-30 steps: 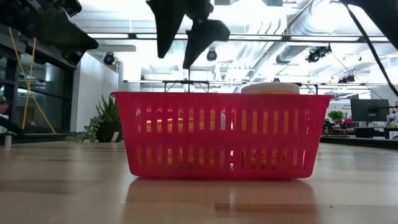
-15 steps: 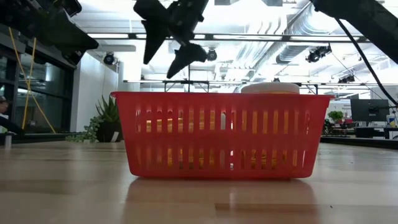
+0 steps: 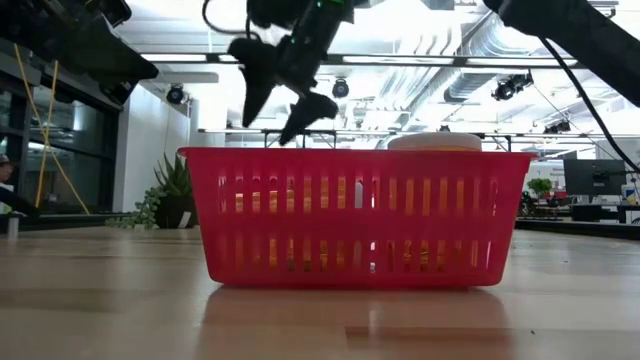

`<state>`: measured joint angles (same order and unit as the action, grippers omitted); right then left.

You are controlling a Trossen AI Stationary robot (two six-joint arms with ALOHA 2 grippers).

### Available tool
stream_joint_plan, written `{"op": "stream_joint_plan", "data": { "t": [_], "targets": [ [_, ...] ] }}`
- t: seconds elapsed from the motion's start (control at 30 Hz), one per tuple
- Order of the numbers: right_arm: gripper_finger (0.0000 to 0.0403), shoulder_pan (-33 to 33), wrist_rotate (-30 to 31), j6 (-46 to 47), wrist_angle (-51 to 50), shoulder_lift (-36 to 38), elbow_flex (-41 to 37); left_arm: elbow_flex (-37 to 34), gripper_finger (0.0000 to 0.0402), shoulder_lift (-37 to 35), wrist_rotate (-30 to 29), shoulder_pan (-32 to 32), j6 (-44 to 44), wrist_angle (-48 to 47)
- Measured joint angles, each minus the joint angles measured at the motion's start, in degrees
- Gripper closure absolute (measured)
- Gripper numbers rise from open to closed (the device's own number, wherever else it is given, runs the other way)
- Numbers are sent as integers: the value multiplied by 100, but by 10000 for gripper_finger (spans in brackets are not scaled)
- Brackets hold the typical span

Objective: Pick and place pill bottles into a basket
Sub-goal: Put the orange pill bottle into the red bin

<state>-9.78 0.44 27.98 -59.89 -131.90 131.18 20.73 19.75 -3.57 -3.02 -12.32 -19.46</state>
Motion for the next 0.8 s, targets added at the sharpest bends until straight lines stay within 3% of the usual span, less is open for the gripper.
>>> {"op": "stream_joint_plan", "data": {
  "t": [0.5,0.8],
  "targets": [
    [58,-85,-229,306,568,-2,-1017,0,341,0,11,2,-4,2],
    [58,-138,-80,304,669,-4,-1028,0,341,0,15,1,-4,2]
  ]
}}
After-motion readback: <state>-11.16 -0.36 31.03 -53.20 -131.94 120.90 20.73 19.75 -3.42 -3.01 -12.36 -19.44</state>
